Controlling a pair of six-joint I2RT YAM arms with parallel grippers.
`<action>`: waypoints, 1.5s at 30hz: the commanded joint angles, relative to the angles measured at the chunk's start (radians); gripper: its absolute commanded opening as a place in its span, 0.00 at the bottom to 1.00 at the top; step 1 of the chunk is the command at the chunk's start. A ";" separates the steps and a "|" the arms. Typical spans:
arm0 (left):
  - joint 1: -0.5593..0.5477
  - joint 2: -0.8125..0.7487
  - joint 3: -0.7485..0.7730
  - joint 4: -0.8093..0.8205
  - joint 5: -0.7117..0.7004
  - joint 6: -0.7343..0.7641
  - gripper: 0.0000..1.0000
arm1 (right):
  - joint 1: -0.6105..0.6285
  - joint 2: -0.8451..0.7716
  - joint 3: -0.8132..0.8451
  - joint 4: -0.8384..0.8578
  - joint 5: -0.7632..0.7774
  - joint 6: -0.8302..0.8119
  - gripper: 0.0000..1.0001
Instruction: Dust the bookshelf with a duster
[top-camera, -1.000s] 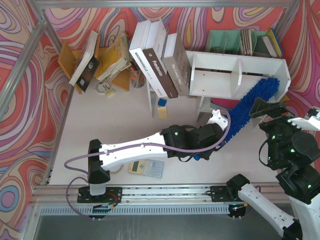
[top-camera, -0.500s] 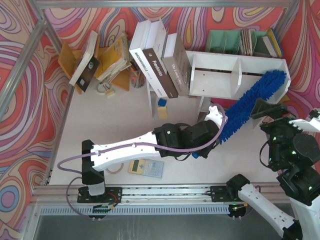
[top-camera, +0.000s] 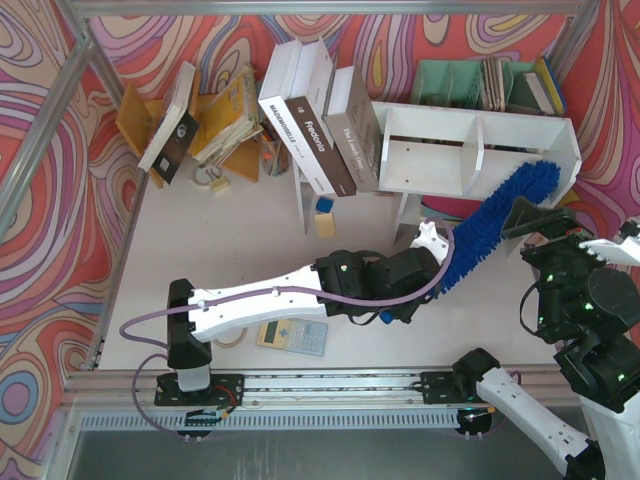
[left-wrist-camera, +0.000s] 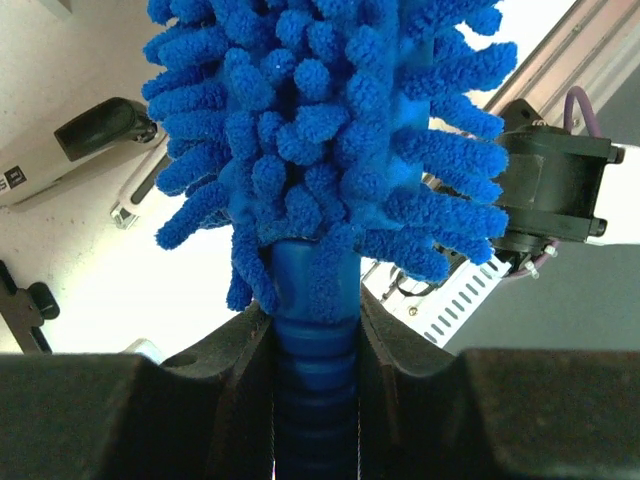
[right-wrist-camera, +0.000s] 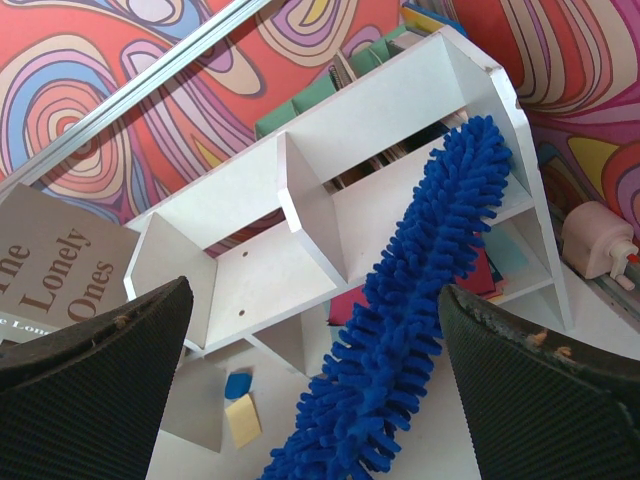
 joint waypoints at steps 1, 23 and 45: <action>0.001 0.009 0.014 -0.020 0.019 0.012 0.00 | 0.002 -0.009 -0.012 -0.005 0.014 0.004 0.98; -0.064 -0.429 -0.468 0.053 0.005 0.072 0.00 | 0.003 -0.004 -0.025 0.003 0.023 0.013 0.98; -0.026 -0.401 -0.643 0.222 -0.200 0.024 0.00 | 0.003 0.010 -0.050 -0.011 0.006 0.054 0.98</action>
